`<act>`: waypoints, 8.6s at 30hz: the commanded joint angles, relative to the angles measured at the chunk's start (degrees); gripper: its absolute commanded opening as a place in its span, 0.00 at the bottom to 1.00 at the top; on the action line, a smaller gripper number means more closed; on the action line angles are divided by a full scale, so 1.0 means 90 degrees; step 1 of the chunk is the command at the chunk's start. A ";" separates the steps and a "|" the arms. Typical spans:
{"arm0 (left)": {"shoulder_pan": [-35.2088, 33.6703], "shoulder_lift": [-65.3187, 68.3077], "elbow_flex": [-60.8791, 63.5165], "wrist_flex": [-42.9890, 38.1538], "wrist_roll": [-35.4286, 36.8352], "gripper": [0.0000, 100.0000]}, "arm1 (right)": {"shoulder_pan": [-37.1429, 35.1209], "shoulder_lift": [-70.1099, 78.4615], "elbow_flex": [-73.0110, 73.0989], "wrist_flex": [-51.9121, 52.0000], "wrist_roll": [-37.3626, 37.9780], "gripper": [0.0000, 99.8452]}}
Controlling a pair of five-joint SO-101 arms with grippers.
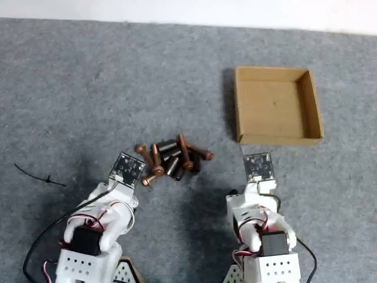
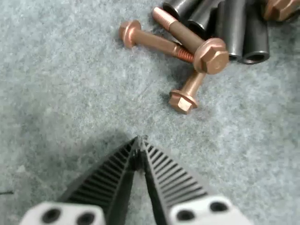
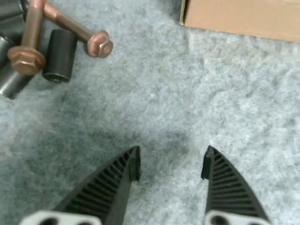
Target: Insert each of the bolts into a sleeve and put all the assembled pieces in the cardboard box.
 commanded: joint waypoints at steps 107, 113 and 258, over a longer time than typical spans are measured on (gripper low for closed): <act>-0.1607 0.8913 -0.4244 -0.4532 0.1348 0.01 | -0.2232 1.1766 -0.7018 -0.2369 -0.1514 0.14; -0.1607 0.8913 -0.4244 -0.4523 0.1348 0.01 | -0.2232 1.2147 -0.7038 -0.2037 -0.1504 0.14; -0.0054 1.2420 -0.7311 -0.2608 0.4552 0.16 | -0.1158 0.6755 -0.3912 -0.3678 -0.0254 0.00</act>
